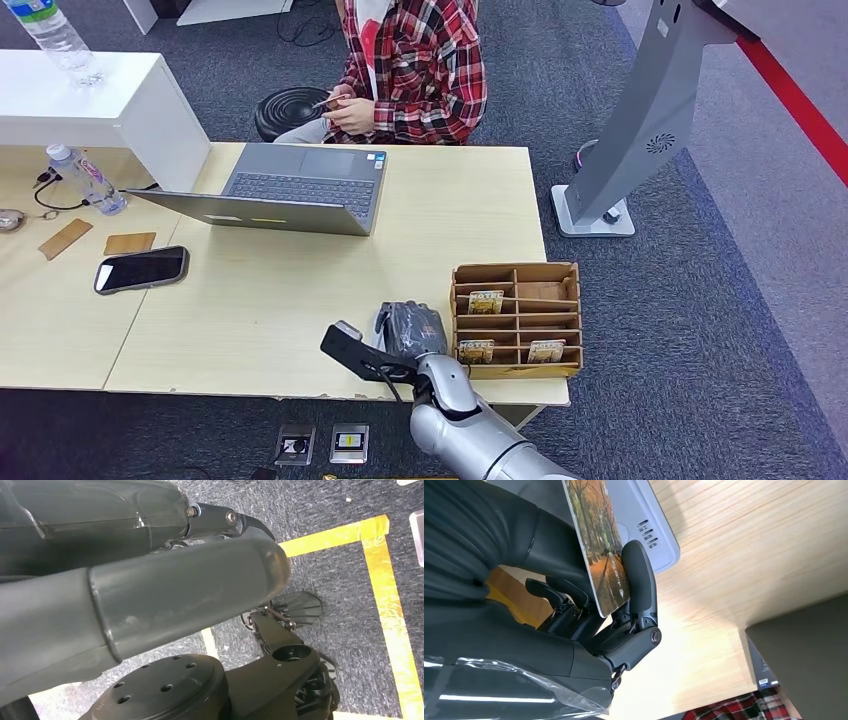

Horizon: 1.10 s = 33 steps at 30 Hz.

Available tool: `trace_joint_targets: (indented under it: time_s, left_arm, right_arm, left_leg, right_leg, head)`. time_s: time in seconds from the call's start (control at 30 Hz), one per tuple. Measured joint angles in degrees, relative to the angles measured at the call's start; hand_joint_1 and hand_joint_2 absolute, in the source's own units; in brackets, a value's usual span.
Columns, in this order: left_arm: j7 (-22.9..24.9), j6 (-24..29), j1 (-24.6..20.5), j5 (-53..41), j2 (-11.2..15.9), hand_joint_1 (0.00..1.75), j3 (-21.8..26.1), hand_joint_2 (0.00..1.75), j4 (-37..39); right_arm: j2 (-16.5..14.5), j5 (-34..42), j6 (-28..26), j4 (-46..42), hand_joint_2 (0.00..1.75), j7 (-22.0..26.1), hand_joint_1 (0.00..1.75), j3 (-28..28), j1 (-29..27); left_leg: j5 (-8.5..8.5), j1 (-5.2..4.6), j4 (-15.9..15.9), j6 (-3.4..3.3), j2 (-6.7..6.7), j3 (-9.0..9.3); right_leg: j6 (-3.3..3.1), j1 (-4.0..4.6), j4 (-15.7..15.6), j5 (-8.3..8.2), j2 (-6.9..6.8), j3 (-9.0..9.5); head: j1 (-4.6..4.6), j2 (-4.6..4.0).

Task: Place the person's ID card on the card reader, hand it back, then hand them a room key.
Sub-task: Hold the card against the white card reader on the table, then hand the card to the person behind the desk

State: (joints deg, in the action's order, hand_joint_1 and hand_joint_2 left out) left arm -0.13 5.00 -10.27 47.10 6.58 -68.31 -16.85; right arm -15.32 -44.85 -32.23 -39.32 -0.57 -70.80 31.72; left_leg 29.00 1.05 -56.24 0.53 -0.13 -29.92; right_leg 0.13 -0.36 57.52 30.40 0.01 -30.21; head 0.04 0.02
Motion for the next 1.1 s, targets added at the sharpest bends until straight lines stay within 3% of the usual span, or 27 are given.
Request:
trace_joint_targets:
  time_s: [0.3,0.5,0.7,1.1]
  left_arm:
    - [0.06,0.0,0.16,-0.33,0.0,0.0,0.05,0.0,0.0]
    - [-0.05,0.15,1.06,-0.15,0.0,0.0,0.2,0.0,0.0]
    - [-0.62,0.56,1.74,0.11,0.01,0.0,0.46,0.0,0.04]
    - [-0.66,0.68,1.91,-0.3,0.0,0.0,0.87,0.0,0.19]
  right_arm:
    - [0.48,-2.07,-4.36,0.79,1.75,-2.94,1.75,-0.07,0.86]
    - [4.29,-9.13,-6.83,-6.65,1.75,-9.99,1.75,1.51,2.57]
    - [9.82,-15.6,-7.78,-18.8,1.75,-15.96,1.75,6.23,3.98]
    - [15.93,-23.12,-7.86,-30.97,1.75,-17.08,1.75,20.45,3.73]
  left_leg:
    - [0.0,0.0,0.0,0.0,0.01,0.01]
    - [0.0,-0.01,-0.01,0.0,0.02,0.02]
    - [0.0,-0.02,-0.02,0.0,0.04,0.03]
    - [0.0,-0.01,-0.02,0.0,0.06,0.01]
  right_leg:
    - [0.0,0.0,0.0,0.0,0.01,0.0]
    - [0.0,-0.01,0.0,-0.01,0.05,0.0]
    - [0.0,-0.02,-0.01,-0.01,0.05,0.0]
    - [0.0,-0.02,-0.01,-0.01,0.06,-0.02]
  head:
    - [0.0,0.0]
    - [0.0,0.0]
    - [-0.01,0.0]
    - [0.01,0.0]
